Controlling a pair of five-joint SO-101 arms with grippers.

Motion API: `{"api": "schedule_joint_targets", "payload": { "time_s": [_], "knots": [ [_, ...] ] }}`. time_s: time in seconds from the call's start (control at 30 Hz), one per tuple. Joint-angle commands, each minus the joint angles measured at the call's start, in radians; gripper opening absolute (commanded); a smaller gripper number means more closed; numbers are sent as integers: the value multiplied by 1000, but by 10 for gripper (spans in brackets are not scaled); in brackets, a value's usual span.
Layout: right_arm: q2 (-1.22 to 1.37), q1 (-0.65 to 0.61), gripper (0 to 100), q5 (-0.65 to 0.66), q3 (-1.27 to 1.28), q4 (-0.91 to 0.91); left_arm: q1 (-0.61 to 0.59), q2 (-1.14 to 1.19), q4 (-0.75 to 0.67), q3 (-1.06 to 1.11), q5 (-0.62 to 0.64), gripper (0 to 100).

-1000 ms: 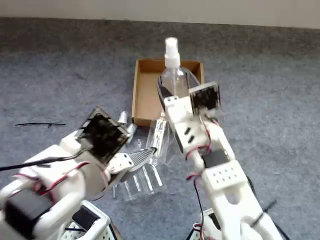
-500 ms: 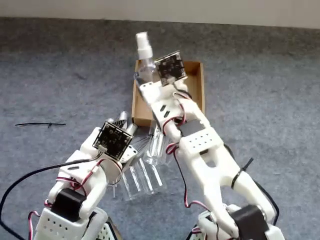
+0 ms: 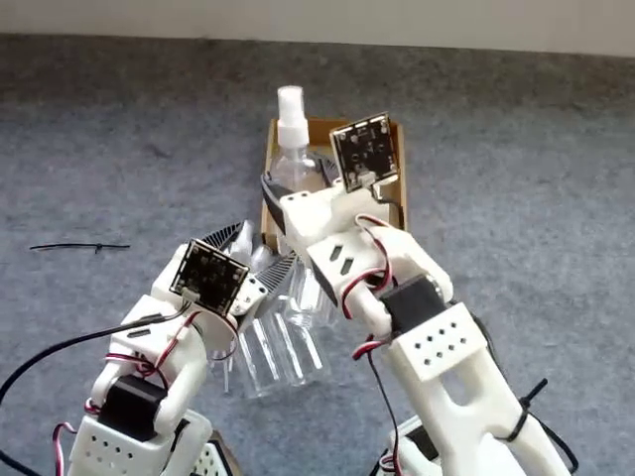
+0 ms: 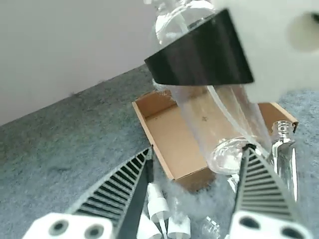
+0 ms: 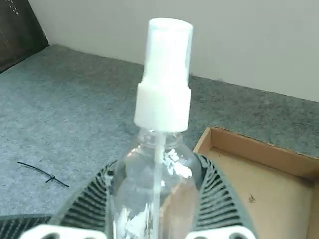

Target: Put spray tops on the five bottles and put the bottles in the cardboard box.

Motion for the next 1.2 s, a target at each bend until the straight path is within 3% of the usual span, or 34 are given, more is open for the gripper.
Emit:
{"api": "schedule_joint_targets", "payload": {
  "time_s": [0.0,0.33,0.5,0.73,0.9,1.03,1.17],
  "knots": [
    [-59,-36,5,-17,-54,38,-12,-7,-31,-21,32,257],
    [-73,-24,5,-11,-44,62,-13,-10,-26,-16,32,257],
    [-12,110,5,-11,30,-237,-13,-19,-2,-15,35,256],
    [456,217,5,-11,-93,-619,-28,-19,-3,53,29,253],
    [803,219,4,-11,-245,-837,-216,-19,-17,79,34,252],
    [1033,219,4,-11,-423,-906,-338,-10,-91,107,35,252],
    [1221,219,4,-11,-607,-905,-360,-10,-114,117,37,252]
  ]
}}
